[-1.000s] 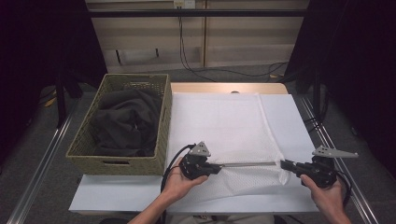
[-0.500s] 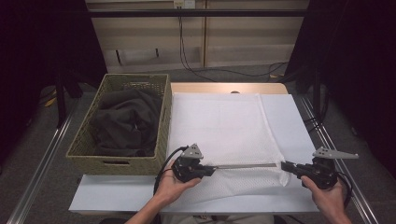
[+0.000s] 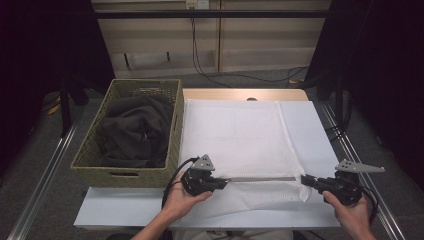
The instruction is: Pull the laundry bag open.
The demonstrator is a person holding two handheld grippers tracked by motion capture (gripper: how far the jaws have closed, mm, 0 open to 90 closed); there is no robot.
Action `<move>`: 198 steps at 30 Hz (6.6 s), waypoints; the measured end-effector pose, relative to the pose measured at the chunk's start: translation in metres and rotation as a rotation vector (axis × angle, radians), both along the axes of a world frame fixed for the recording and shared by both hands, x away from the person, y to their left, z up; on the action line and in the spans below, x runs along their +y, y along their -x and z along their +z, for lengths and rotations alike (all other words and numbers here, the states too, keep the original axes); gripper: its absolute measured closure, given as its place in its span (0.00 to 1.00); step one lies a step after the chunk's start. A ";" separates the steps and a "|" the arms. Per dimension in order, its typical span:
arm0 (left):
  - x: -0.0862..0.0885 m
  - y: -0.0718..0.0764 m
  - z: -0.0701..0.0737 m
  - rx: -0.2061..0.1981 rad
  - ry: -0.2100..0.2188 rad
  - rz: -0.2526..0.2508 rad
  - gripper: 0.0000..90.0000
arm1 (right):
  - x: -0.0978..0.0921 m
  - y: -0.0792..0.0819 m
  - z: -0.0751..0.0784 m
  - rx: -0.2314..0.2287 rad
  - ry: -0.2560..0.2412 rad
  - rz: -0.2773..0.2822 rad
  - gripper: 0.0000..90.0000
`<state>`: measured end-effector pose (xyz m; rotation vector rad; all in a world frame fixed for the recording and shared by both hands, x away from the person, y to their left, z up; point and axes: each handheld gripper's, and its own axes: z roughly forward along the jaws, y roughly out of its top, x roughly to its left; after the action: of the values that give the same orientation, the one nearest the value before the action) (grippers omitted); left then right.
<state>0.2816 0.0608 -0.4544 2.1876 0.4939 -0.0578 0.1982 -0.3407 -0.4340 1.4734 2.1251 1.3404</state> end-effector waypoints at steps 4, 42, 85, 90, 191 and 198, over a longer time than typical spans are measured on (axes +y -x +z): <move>0.005 0.001 0.001 -0.002 -0.009 0.002 0.96 | 0.000 0.000 0.000 -0.002 0.006 0.001 0.98; 0.031 0.005 0.006 -0.012 0.004 0.030 0.96 | 0.000 -0.003 -0.001 0.002 0.036 0.006 0.98; 0.050 0.014 0.002 0.007 0.000 0.044 0.96 | -0.005 0.015 -0.002 0.019 0.042 -0.002 0.98; 0.052 0.014 0.003 0.000 -0.013 0.058 0.97 | -0.005 0.015 -0.003 0.022 0.046 -0.007 0.98; 0.128 0.031 0.000 0.025 -0.078 0.248 0.97 | -0.008 0.006 -0.014 0.091 0.118 0.005 0.98; 0.131 0.032 -0.001 0.029 -0.075 0.260 0.97 | -0.007 0.005 -0.016 0.102 0.133 0.002 0.98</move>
<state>0.2500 0.1917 -0.4553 2.1797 0.8037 0.0709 0.1930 -0.3477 -0.4500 1.5162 2.2311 1.1220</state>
